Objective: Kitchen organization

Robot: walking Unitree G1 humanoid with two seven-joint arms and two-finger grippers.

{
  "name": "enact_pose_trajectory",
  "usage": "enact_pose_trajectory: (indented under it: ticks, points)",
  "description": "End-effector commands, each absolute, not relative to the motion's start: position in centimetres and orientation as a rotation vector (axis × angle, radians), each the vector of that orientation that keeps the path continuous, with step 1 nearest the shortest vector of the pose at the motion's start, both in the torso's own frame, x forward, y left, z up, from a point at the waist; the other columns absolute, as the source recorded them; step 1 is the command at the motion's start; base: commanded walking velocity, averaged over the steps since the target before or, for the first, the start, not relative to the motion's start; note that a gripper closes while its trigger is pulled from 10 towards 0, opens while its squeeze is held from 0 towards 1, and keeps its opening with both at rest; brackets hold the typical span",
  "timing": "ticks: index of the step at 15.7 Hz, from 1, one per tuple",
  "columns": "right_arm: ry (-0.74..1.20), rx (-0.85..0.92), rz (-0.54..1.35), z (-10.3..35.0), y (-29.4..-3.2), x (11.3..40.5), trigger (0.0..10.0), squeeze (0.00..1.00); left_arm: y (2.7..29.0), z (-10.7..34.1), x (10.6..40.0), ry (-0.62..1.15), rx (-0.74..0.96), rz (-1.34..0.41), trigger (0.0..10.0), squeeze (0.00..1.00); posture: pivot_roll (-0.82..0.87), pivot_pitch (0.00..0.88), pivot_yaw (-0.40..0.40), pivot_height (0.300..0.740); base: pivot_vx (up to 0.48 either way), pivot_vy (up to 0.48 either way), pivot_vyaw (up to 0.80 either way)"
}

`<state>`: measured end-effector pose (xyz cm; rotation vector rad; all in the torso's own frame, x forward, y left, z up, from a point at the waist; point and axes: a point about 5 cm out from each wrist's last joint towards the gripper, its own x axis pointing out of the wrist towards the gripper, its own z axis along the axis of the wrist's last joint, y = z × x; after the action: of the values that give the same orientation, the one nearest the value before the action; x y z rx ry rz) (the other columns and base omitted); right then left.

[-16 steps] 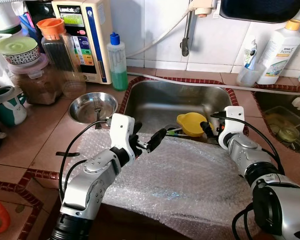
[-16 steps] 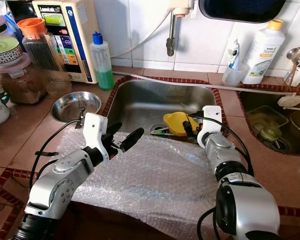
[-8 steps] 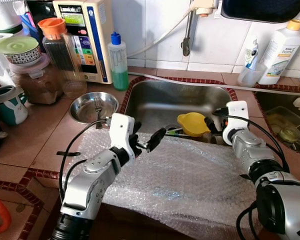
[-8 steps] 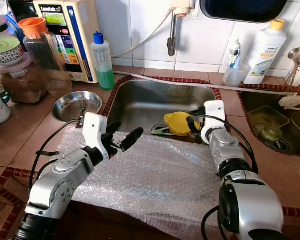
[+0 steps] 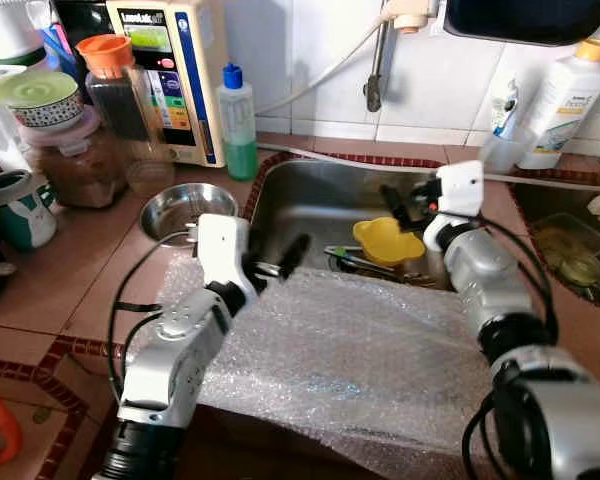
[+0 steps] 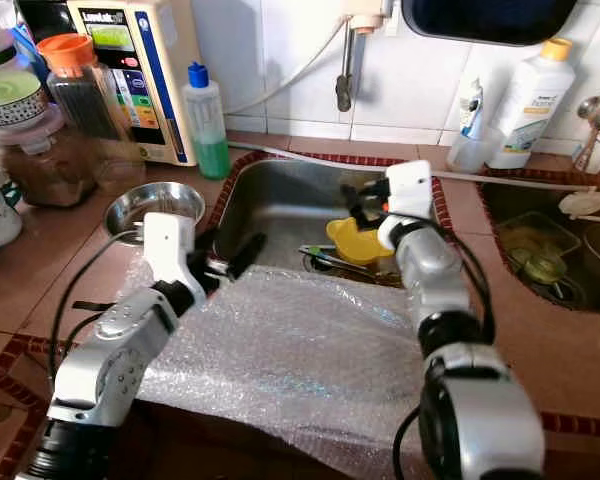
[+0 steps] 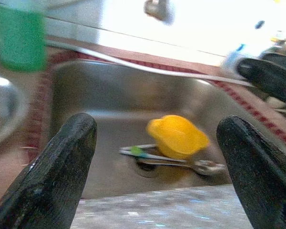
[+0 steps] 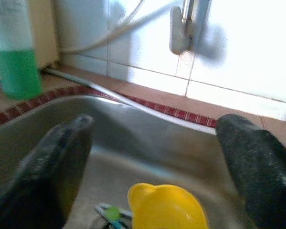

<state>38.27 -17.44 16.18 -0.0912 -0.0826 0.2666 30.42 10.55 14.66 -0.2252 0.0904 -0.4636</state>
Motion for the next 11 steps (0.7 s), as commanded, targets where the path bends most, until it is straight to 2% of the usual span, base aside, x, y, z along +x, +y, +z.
enact_pose_trajectory:
  ticks: [1, 6, 7, 11]
  points:
    - [-0.103, -0.088, 0.296, 16.4, -17.0, 37.9, 10.0, 1.0, 11.3, 15.2, 31.0, 0.064, -0.199, -0.415, 10.0, 1.0, 0.04, 0.0, 0.019, 0.74, 0.0, 0.0, 0.0]
    - [-0.108, -0.081, 0.357, 15.3, -15.8, 35.6, 10.0, 1.0, 14.2, 15.9, 33.0, 0.025, -0.176, -0.198, 10.0, 1.0, 0.03, 0.0, 0.023, 0.74, 0.0, 0.0, 0.0]
    - [-0.1, -0.073, 0.36, 15.1, -15.7, 35.1, 10.0, 1.0, 15.1, 15.9, 33.4, 0.03, -0.186, -0.123, 10.0, 0.0, 0.02, 0.0, 0.021, 0.74, 0.0, 0.0, 0.0]
    - [-0.08, -0.079, 0.397, 15.0, -15.1, 34.5, 10.0, 1.0, 17.1, 14.6, 33.2, 0.082, -0.231, 0.039, 10.0, 0.0, 0.02, 0.0, 0.011, 0.74, 0.0, 0.0, 0.0]
